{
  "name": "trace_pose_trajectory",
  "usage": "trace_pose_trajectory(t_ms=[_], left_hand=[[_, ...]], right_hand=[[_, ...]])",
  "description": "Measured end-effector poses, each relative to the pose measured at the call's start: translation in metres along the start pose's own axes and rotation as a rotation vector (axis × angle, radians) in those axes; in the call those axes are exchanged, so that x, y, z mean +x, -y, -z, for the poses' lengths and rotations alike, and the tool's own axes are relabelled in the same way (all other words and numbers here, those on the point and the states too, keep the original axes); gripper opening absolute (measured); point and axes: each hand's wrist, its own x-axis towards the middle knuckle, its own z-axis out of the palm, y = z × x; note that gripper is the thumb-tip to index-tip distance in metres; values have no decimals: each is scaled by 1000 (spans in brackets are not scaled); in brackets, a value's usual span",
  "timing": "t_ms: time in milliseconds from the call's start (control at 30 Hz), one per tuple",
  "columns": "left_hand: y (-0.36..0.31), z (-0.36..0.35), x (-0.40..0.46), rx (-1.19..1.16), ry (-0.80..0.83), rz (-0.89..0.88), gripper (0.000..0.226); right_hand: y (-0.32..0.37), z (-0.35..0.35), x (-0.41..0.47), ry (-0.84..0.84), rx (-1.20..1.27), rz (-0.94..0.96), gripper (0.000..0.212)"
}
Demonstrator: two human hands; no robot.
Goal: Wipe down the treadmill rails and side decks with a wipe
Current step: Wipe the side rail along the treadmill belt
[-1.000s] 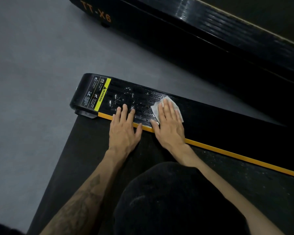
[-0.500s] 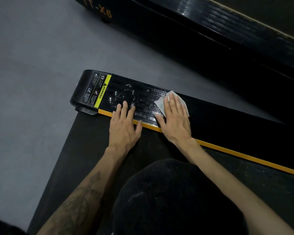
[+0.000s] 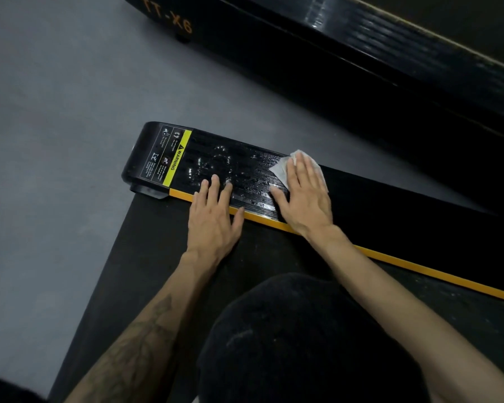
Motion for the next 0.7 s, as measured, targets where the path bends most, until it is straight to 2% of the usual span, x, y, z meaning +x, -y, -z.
trace_pose_trajectory(t_ms=[67,200,267,433,567,700], left_hand=[[0,0,0,-14,1,2,64],[0,1,0,-29,10,4,64],[2,1,0,-33,17,3,64],[1,2,0,-32,21,6,65],[0,4,-1,-46,18,2,64],[1,6,-1,-53,24,-4,64]], right_hand=[[9,-1,-1,29,11,0,86],[-12,-2,-28,62,-12,232,80],[-32,-1,-33,66,-59,268,78],[-21,8,-9,-5,-40,116,81],[14,2,8,39,44,-25,82],[3,0,-16,76,31,216,81]])
